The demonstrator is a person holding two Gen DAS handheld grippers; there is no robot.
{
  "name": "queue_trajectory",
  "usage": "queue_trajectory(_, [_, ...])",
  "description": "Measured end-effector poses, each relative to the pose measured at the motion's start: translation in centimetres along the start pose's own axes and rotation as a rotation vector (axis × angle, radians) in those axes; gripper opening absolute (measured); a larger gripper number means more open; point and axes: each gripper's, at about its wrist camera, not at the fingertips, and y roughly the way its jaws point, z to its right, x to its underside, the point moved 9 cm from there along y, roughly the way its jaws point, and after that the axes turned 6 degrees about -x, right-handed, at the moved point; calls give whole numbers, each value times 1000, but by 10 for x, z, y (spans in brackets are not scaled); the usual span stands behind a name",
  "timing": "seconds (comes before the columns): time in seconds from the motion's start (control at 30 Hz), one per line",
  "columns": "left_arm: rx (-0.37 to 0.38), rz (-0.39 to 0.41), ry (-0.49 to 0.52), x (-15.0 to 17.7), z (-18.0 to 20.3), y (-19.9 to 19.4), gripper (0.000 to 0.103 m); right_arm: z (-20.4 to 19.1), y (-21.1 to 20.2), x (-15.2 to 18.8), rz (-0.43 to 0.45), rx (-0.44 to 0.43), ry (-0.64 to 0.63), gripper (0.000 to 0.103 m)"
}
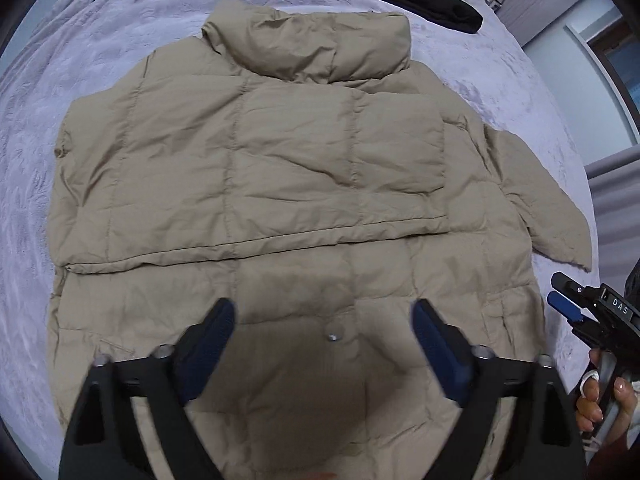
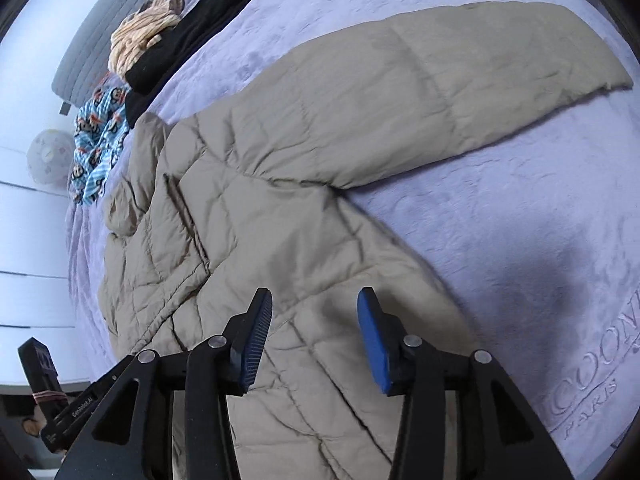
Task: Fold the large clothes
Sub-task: 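Grasp the sleeve cuff with the right gripper and fold it across the back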
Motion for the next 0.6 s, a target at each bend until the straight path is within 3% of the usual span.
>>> queue_trajectory(0.27, [14,-38,24,-7,42,13,103,72,-31,-53,119,-75,212,83])
queue_trajectory(0.4, [-6,-55,43,-6,53,24,103,110,-35,-76,180,-126,338,89])
queue_trajectory(0.6, [13,-84,33,-3,63,28,103,159,-37,-109,248,-231,510,89])
